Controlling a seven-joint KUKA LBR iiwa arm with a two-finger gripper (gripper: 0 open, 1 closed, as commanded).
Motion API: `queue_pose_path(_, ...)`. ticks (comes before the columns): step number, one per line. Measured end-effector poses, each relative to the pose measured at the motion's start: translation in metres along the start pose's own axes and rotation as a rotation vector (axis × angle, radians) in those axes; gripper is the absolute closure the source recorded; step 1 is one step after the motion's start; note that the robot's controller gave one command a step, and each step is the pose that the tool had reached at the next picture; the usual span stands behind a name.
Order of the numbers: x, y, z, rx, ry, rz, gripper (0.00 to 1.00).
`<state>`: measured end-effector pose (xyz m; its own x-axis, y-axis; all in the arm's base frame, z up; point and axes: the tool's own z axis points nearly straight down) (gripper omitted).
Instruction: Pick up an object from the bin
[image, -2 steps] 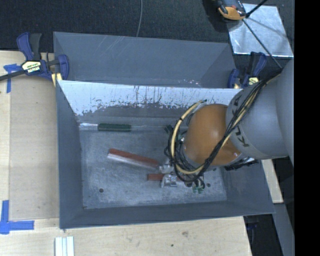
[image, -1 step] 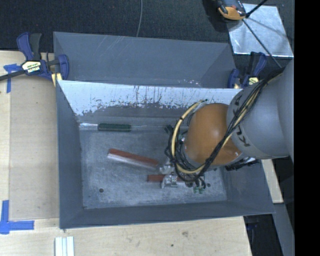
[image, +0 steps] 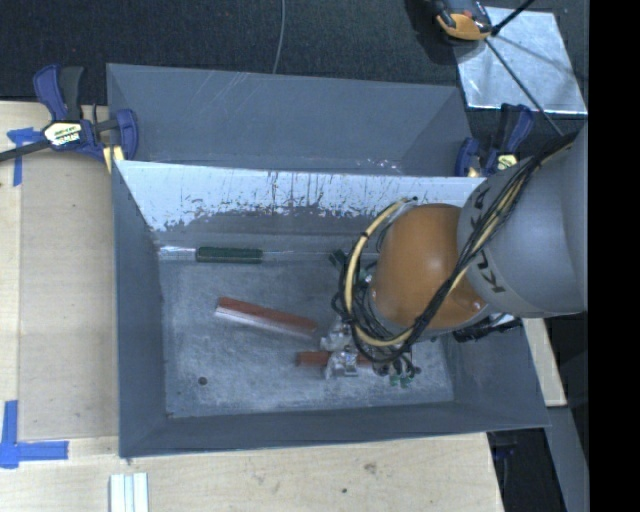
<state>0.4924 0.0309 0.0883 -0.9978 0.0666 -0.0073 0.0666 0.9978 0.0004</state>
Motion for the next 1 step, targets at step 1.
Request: queue_pose_path(1,0.0013,-0.0001,-0.0093,0.001,0.009,0.0,1.0)
